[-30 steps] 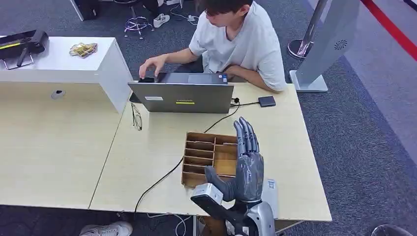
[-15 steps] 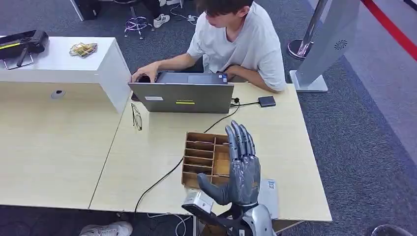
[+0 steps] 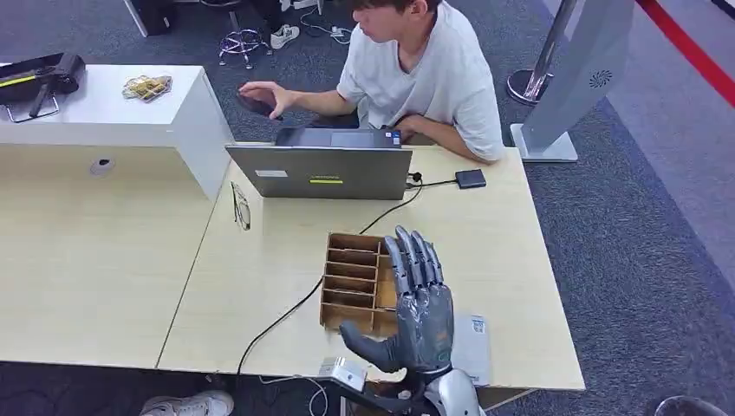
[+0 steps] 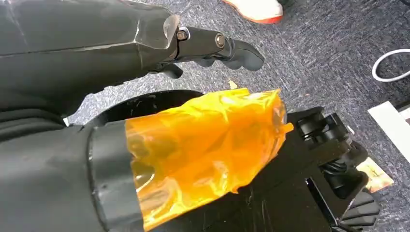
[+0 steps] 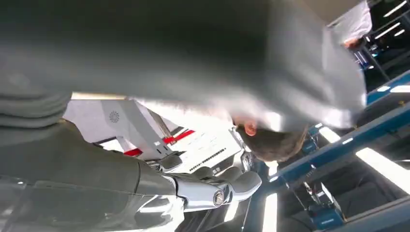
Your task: Pass the card to the sensor for recognition and then transmit it.
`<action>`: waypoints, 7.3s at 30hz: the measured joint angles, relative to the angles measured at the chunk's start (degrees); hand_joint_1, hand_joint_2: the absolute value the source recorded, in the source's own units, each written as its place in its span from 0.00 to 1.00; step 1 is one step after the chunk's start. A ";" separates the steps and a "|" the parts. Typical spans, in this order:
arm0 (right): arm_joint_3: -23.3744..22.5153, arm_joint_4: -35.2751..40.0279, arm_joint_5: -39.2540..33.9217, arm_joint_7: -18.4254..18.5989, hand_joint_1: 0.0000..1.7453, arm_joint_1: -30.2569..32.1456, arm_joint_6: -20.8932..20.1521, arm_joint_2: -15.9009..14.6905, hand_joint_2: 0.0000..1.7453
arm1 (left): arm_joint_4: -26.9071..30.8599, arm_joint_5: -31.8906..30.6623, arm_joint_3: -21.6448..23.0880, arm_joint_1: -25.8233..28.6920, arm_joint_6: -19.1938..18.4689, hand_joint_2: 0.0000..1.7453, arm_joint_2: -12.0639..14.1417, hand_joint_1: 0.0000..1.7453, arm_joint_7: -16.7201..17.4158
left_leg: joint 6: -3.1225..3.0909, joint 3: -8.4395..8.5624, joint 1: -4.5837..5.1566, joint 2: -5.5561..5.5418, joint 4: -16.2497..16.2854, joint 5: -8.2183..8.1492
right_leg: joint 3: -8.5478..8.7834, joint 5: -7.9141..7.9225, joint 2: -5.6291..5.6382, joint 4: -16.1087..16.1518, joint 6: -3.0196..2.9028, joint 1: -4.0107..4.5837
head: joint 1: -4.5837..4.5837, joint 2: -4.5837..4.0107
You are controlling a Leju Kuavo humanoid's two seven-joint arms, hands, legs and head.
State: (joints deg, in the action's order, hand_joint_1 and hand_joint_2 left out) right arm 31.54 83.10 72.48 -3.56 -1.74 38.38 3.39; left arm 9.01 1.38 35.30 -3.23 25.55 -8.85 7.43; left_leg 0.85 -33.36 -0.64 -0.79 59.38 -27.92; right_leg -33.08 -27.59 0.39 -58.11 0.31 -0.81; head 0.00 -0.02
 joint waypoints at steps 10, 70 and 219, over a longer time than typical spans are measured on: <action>-0.28 -1.20 1.12 1.57 0.00 1.01 0.00 -0.61 1.00 | 0.00 0.26 -0.09 0.02 0.02 0.00 0.02 0.00 -0.70 | 0.00 0.00 0.00 0.01 0.00 0.00 | -0.01 0.00 0.00 0.00 0.00 0.00 | 0.00 0.00; 0.55 -9.11 5.03 9.81 0.00 -4.52 -5.49 -0.11 1.00 | 0.00 -2.75 -0.35 -0.07 -1.18 0.00 0.07 0.00 0.22 | 0.00 -0.01 0.00 -0.01 0.00 0.00 | 0.01 0.00 0.00 0.00 0.00 0.00 | -0.04 0.00; -4.17 -14.99 1.12 15.41 0.24 -15.12 -25.70 -2.67 1.00 | 0.00 -3.61 0.96 -0.64 -1.38 0.00 0.35 0.00 1.40 | 0.00 -0.01 0.00 -0.01 0.01 0.01 | 0.00 0.03 0.00 0.00 0.02 0.00 | -0.02 0.00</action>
State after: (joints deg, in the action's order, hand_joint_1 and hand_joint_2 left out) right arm 27.37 68.11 73.59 11.85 -16.86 12.68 0.72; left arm 9.01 -2.23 36.26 -3.87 24.17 -8.50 8.83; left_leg 0.85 -33.37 -0.64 -0.80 59.39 -27.92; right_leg -33.08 -27.56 0.39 -58.11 0.33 -0.81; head -0.02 -0.02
